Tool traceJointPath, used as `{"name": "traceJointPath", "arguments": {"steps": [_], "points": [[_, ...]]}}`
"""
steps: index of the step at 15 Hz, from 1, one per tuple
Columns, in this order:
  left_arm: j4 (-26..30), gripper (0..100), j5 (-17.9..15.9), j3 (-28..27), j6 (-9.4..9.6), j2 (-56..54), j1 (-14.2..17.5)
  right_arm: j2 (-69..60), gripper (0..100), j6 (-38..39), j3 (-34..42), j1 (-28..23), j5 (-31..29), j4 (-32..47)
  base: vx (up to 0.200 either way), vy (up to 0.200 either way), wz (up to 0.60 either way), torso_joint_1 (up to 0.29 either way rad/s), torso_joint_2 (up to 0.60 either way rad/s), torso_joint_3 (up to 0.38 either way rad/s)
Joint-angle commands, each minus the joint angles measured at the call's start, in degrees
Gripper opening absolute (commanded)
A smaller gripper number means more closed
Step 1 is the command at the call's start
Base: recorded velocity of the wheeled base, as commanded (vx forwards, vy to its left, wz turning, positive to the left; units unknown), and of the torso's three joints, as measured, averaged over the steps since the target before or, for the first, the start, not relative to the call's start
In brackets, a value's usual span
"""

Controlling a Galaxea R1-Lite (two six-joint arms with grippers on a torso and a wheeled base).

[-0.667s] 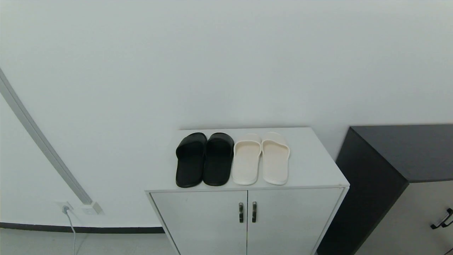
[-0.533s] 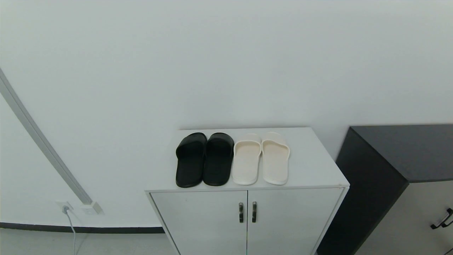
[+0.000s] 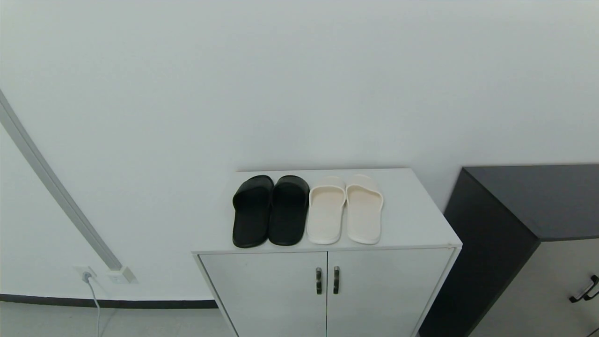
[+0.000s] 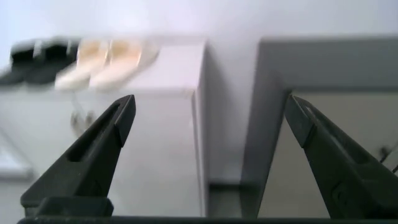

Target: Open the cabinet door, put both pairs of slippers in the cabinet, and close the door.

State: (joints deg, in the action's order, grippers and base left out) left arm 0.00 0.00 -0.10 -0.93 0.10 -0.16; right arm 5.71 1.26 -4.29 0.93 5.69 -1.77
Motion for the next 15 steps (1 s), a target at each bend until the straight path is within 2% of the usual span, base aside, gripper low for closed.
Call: {"name": "traceJointPath", "arguments": {"steps": [1,2,6,8,12,15], "points": [[0.0,0,0.0,0.01,-0.04,-0.01,-0.02,5.28,100,-0.46,0.78,0.83,1.51,0.98,0.0,0.0,0.0,0.0,0.0,0.0],[0.0,0,0.0,0.01,-0.04,-0.01,-0.02,10.38,100,-0.46,-1.33,0.92,3.54,0.01,0.0,0.0,0.0,0.0,0.0,0.0],[0.0,0,0.0,0.01,0.05,-0.01,0.07,31.3,100,-0.46,-11.18,2.94,4.94,-8.6,0.0,0.0,0.0,0.0,0.0,0.0],[0.0,0,-0.09,0.01,0.05,-0.01,-0.02,45.18,100,0.24,-13.46,11.91,1.34,-17.39,0.0,0.0,0.0,0.0,0.0,0.0],[0.0,0,-0.09,0.01,0.05,-0.01,-0.02,59.95,100,9.38,-16.8,32.03,-14.39,-26.53,0.0,0.0,0.0,0.0,0.0,0.0],[0.0,0,-0.09,0.01,0.05,-0.01,0.07,68.3,100,10.26,-22.52,39.94,-22.3,-26.53,0.0,0.0,0.0,0.0,0.0,0.0]]}}
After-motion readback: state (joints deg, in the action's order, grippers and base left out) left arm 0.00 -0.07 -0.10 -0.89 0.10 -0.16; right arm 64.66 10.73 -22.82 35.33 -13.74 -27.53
